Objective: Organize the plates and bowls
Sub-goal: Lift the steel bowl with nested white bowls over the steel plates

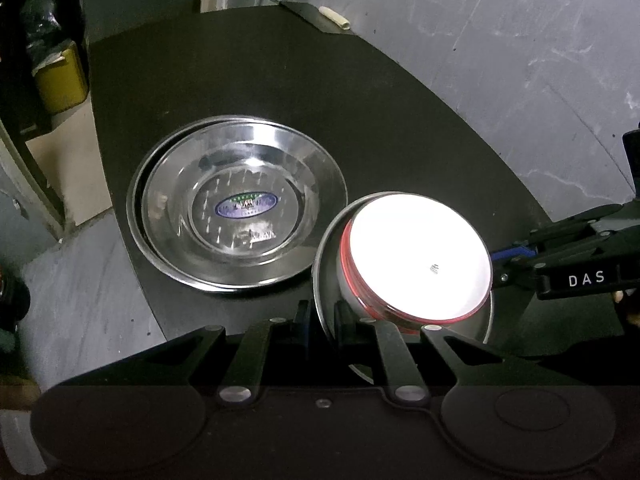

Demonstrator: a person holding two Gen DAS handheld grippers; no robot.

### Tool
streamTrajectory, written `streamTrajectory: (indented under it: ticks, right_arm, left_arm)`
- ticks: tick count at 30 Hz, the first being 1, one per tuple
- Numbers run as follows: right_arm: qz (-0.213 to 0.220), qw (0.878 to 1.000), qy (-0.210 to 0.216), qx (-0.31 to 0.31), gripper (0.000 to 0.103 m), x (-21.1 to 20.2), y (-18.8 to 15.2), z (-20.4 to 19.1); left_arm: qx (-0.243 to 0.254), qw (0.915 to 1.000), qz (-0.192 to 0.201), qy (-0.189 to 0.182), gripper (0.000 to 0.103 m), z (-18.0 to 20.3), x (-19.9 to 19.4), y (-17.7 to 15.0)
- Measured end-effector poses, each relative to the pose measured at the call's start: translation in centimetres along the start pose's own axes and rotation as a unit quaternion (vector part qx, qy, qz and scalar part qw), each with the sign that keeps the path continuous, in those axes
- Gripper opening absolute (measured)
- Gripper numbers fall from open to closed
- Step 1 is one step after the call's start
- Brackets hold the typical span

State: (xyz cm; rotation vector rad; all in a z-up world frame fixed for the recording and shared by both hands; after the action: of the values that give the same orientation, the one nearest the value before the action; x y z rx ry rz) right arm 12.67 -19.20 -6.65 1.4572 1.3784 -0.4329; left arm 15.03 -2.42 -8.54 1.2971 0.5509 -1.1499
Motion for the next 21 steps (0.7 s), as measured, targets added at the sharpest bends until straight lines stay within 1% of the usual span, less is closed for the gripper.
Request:
streamTrajectory:
  ticks: [21]
  right_arm:
    - [0.024,1.0,-0.002,0.004,0.017,-1.1,1.0,-0.1]
  left_arm:
    - [0.002,0.9996,0.027,0.0,0.01,0.0,-1.1,1.6]
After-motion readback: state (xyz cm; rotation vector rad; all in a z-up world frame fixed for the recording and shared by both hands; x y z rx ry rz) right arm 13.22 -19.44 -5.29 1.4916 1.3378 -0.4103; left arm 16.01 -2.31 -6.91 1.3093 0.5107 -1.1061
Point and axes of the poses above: each gripper's, at about its wrist camera, not at the fingertips, and x roughly the way its jaws point, z to its right, y to its top, the point moved 10 cm from there along x, roughly the way its jaws point, and after that the axes turned 4 degrees about -x, right-handed, at the moved point
